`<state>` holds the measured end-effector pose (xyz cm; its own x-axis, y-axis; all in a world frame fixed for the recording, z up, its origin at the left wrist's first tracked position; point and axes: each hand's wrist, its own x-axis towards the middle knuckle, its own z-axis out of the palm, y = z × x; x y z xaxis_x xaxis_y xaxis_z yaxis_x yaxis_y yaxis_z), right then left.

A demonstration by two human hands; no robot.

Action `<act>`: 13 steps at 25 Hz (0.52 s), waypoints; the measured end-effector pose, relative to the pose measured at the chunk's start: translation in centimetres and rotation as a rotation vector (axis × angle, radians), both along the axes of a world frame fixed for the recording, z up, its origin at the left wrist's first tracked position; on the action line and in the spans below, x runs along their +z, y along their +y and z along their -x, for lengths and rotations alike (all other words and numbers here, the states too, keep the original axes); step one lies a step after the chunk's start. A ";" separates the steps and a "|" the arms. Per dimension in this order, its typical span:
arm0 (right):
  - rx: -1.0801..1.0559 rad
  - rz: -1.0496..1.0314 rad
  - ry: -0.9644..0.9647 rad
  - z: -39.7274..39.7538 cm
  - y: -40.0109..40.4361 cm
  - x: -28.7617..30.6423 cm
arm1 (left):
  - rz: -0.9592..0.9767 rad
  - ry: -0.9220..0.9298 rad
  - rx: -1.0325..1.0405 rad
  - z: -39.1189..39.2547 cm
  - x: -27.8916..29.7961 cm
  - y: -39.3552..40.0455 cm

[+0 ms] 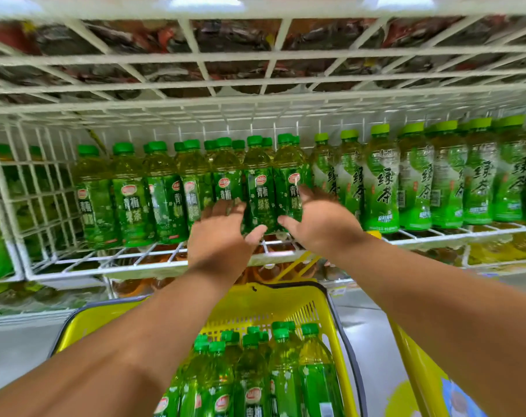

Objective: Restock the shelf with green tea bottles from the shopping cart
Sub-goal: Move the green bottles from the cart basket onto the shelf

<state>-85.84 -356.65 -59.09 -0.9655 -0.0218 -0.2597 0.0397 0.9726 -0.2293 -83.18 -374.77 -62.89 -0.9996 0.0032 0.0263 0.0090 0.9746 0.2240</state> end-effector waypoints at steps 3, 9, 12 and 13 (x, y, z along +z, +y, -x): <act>0.103 0.009 0.133 -3.7 -0.6 0.3 | 0.058 -0.060 -0.031 -2.4 0.7 -1.7; 0.254 0.018 0.259 -11.6 -1.8 -0.4 | -0.067 0.036 -0.078 -10.7 1.4 -5.3; 0.221 0.103 0.227 -16.9 -2.8 -2.0 | -0.074 0.032 -0.088 -16.2 -0.1 -7.3; 0.197 0.127 0.209 -18.5 -3.3 -2.4 | -0.098 0.021 -0.079 -17.9 -0.6 -8.1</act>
